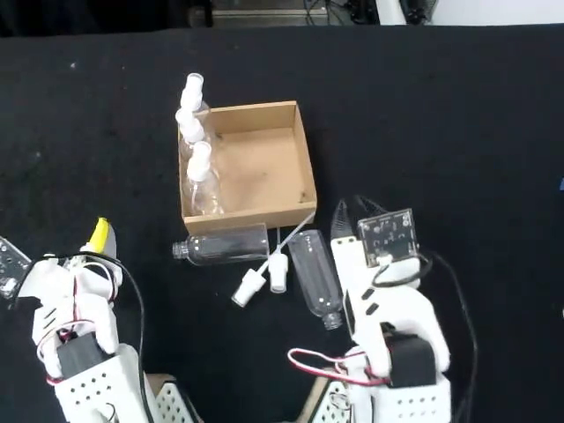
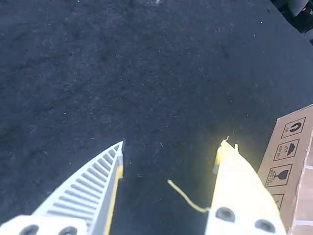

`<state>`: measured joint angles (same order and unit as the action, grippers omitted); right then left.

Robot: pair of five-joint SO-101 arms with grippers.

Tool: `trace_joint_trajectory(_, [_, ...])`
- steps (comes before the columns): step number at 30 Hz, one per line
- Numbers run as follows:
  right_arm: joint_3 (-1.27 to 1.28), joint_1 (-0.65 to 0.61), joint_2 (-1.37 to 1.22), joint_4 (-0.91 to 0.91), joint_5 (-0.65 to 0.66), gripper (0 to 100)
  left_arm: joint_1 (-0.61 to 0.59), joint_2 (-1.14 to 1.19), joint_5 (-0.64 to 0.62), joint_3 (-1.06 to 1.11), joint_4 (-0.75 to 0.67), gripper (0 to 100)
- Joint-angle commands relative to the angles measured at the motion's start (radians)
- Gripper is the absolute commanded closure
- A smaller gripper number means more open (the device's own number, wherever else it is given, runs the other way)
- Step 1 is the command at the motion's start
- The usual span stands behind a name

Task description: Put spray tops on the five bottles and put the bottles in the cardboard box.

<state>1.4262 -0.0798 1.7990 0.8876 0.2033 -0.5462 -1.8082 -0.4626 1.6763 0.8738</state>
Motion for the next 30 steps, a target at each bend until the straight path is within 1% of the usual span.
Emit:
trace_joint_trajectory(1, [-0.145,-0.032,0.035,0.055,0.069,94.9,-0.004,-0.012,-0.009,0.022,-0.023,72])
trace_joint_trajectory(5, [-0.213,-0.066,0.010,0.115,0.155,94.9,-0.004,-0.012,-0.008,0.022,-0.023,72])
trace_joint_trajectory(10, [-0.346,-0.127,-0.154,0.130,0.160,94.9,-0.001,-0.012,-0.008,0.022,-0.023,72])
trace_joint_trajectory(12, [-0.407,-0.198,-0.260,0.163,0.158,94.9,-0.001,-0.012,-0.008,0.022,-0.023,72])
trace_joint_trajectory(16, [-0.487,-0.394,-0.452,0.239,0.167,94.6,-0.001,-0.012,-0.008,0.022,-0.023,72])
trace_joint_trajectory(22, [-0.501,-0.618,-0.644,0.305,0.169,94.2,-0.001,-0.012,-0.008,0.022,-0.023,72])
trace_joint_trajectory(24, [-0.503,-0.674,-0.716,0.305,0.169,90.4,-0.001,-0.012,-0.008,0.022,-0.023,72])
trace_joint_trajectory(27, [-0.524,-0.735,-0.837,0.295,0.169,80.0,-0.001,-0.012,-0.008,0.022,-0.023,72])
trace_joint_trajectory(30, [-0.552,-0.753,-0.961,0.241,0.169,73.0,-0.001,-0.012,-0.008,0.022,-0.023,72])
